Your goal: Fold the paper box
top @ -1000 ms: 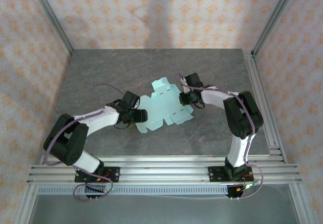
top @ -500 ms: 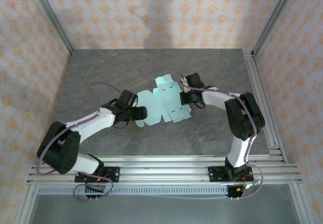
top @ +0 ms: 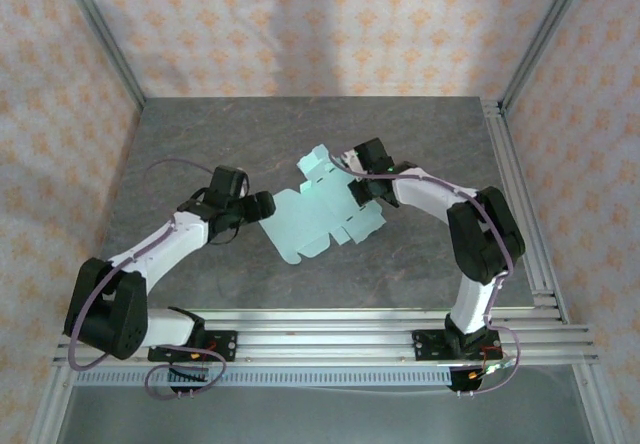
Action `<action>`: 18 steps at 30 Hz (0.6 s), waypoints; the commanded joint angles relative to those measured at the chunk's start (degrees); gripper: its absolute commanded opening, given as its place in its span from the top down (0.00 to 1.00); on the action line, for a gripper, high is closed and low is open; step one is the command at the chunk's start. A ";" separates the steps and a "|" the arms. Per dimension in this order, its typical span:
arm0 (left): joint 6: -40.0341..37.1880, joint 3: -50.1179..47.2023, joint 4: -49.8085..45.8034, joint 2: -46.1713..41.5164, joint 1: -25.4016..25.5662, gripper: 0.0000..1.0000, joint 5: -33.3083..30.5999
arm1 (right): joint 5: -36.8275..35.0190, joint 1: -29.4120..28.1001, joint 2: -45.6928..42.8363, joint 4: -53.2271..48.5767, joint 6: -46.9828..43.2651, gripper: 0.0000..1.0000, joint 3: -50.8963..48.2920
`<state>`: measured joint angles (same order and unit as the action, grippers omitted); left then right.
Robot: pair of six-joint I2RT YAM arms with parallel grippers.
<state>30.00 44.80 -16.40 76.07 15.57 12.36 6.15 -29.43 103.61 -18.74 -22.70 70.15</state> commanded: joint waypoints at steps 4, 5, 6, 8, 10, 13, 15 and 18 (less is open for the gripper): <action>-1.79 6.20 2.86 4.18 -3.61 0.18 2.50 | -16.78 -4.22 -2.66 -4.84 -10.38 1.00 3.93; -1.87 6.87 3.18 5.05 -4.08 0.18 3.12 | -18.31 -4.98 -2.87 -4.52 -11.54 1.00 3.88; -1.87 7.30 3.69 5.78 -4.52 0.18 3.63 | -19.88 -5.69 -3.06 -3.98 -12.70 1.00 3.69; -1.81 8.31 4.46 7.04 -5.28 0.18 4.41 | -22.76 -6.96 -3.33 -2.91 -15.14 1.00 3.09; -1.61 9.11 5.31 8.05 -5.90 0.17 4.97 | -26.51 -8.35 -3.57 -1.18 -17.07 1.00 2.25; -1.09 10.84 6.10 9.69 -7.04 0.16 6.05 | -29.93 -10.21 -4.31 1.51 -19.07 1.00 0.95; -1.14 12.07 6.39 10.77 -7.40 0.16 6.56 | -33.84 -12.11 -4.30 4.71 -20.50 1.00 -0.21; -2.60 14.46 5.88 12.07 -7.49 0.16 7.66 | -40.31 -14.99 -3.00 6.51 -21.94 1.00 -0.19</action>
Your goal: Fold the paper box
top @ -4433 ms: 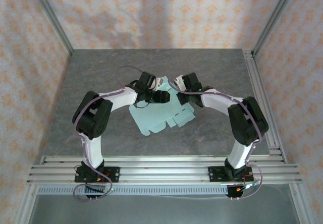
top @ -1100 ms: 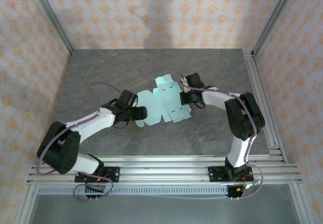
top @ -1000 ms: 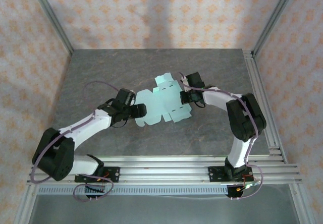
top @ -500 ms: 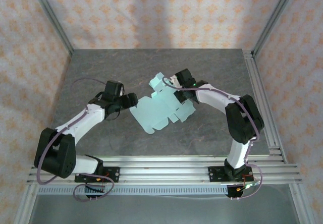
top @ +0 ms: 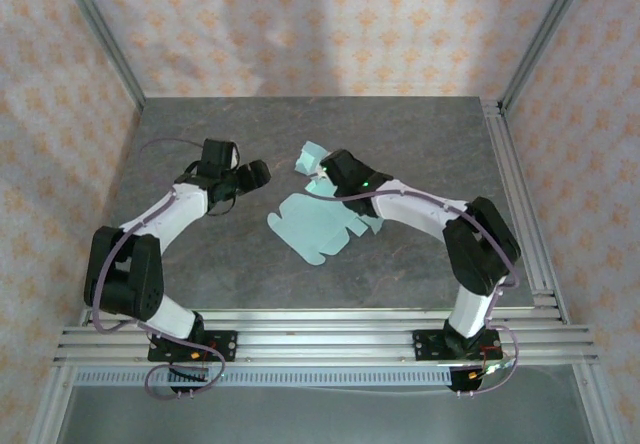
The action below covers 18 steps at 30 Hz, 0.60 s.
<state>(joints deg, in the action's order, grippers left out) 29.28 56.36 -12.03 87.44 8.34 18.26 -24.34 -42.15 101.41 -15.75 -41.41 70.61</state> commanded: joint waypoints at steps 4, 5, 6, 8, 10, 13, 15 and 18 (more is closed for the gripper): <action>-3.06 4.61 0.57 1.46 -0.43 0.15 1.74 | -14.08 -3.93 -0.76 10.41 -7.54 1.00 -3.64; -3.25 4.94 0.35 1.59 -0.51 0.14 1.79 | -14.94 -4.31 -0.66 12.38 -8.93 1.00 -4.31; -3.53 5.33 0.13 1.73 -0.60 0.14 1.72 | -15.86 -4.66 -0.54 14.62 -10.39 1.00 -4.87; -3.61 5.61 0.12 2.01 -0.80 0.13 1.69 | -17.62 -5.36 -0.12 20.27 -14.35 1.00 -6.74; -3.57 5.79 0.50 2.30 -1.13 0.14 2.22 | -20.51 -6.03 1.07 29.38 -20.81 1.00 -9.63; -3.60 6.47 0.52 3.17 -1.50 0.14 3.30 | -22.90 -7.12 3.83 45.84 -31.71 1.00 -14.00; -3.87 6.90 0.24 3.63 -1.62 0.14 3.73 | -22.86 -7.79 5.86 56.36 -38.12 1.00 -16.58; -4.05 7.28 0.19 4.05 -1.82 0.14 4.01 | -22.86 -8.59 8.95 67.15 -44.10 1.00 -18.37</action>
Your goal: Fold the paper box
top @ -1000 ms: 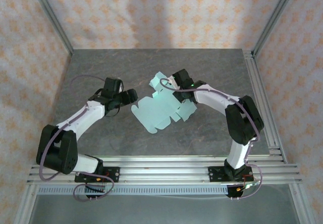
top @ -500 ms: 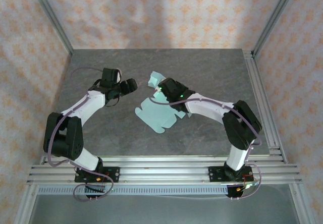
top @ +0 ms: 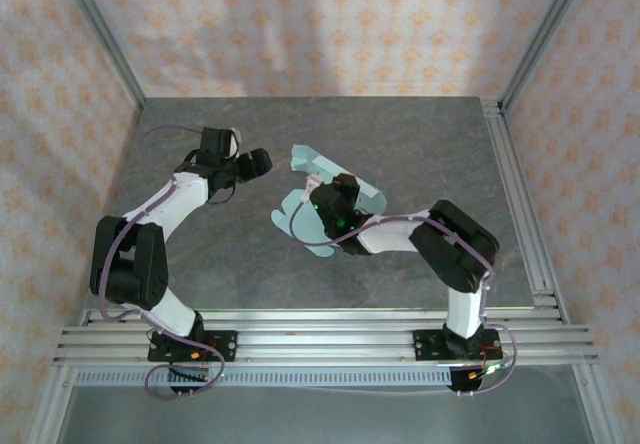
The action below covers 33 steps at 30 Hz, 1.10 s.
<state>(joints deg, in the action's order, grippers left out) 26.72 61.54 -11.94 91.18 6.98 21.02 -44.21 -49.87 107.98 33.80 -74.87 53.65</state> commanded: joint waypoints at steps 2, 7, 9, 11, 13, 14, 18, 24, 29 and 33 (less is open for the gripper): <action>-1.63 2.07 0.15 0.30 -0.58 0.14 1.16 | -2.91 -1.32 3.87 21.71 -12.19 1.00 -2.01; -1.95 2.06 0.38 0.56 -0.94 0.14 1.51 | -2.88 -2.68 6.88 24.47 -12.83 1.00 -3.00; -2.20 2.33 0.47 0.86 -1.08 0.14 1.87 | -3.12 -3.06 7.75 26.31 -13.41 1.00 -3.11; -2.57 2.74 0.53 1.28 -1.22 0.14 2.35 | -3.00 -3.39 7.49 26.02 -13.22 1.00 -3.24; -3.03 3.45 0.76 1.93 -1.28 0.14 2.67 | -2.75 -3.45 6.67 24.44 -12.28 1.00 -3.49; -3.15 3.83 1.24 2.28 -1.27 0.13 2.80 | -2.48 -3.40 6.01 23.34 -11.42 1.00 -3.76; -3.62 7.09 2.08 5.45 -1.41 0.13 3.96 | -1.03 -3.43 3.29 18.20 -8.30 1.00 -4.73; -3.52 15.70 -1.44 13.67 -1.65 0.14 2.17 | -0.09 -3.48 2.41 16.26 -6.98 1.00 -5.31; -4.56 24.83 -6.27 23.95 -2.26 0.23 7.52 | 0.41 -3.47 1.82 14.38 -5.36 1.00 -5.06; -5.79 27.69 -6.25 28.47 -2.20 0.29 13.72 | 1.10 -3.56 1.39 12.14 -3.76 1.00 -4.65</action>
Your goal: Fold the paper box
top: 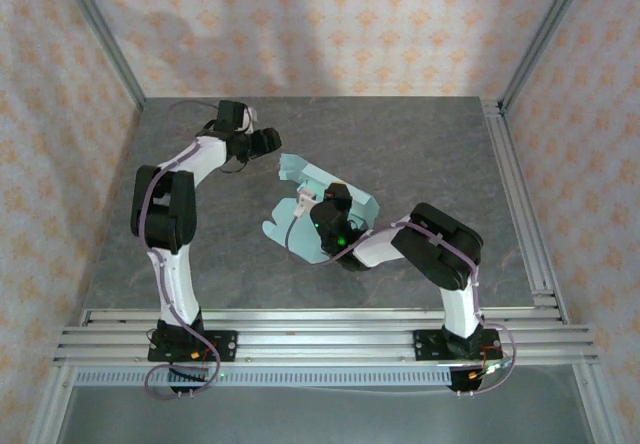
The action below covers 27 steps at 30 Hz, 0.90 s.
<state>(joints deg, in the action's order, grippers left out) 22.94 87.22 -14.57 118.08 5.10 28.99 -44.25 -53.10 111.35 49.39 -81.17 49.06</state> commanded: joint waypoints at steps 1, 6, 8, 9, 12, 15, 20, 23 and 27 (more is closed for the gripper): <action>-2.46 2.60 -3.67 2.14 -0.23 0.29 6.84 | 1.12 -0.24 -1.95 -3.84 2.81 1.00 0.07; -7.38 4.06 -5.50 4.37 -0.07 0.30 13.28 | 2.65 -0.27 -2.14 -5.45 4.21 1.00 0.34; -8.49 3.17 -5.43 4.21 -0.01 0.30 14.84 | 3.40 -0.31 -2.32 -6.43 5.01 1.00 0.42; -8.70 2.64 -5.10 3.96 -0.01 0.31 15.68 | 3.70 -0.24 -2.44 -6.76 5.37 1.00 0.45; -8.79 1.02 -4.29 3.26 0.02 0.32 17.16 | 4.10 -0.18 -2.17 -7.50 6.17 1.00 0.68; -8.46 -2.09 -1.84 1.62 0.15 0.33 17.33 | 4.39 0.08 -2.11 -8.03 6.76 1.00 0.85; -4.99 -11.12 9.41 -2.47 0.09 0.38 18.50 | 6.30 1.19 -4.63 -15.40 12.87 1.00 1.99; -2.74 -16.71 17.59 -5.00 0.24 0.41 18.87 | 7.61 1.94 -5.53 -18.65 15.27 1.00 2.62; -1.69 -23.33 27.72 -8.23 0.31 0.41 19.08 | 8.47 2.47 -5.53 -19.06 15.31 1.00 2.19</action>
<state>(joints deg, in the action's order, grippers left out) 19.66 66.78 1.43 113.56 5.17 46.52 -37.69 -50.96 107.13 34.61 -68.75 50.68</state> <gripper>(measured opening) 0.591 0.048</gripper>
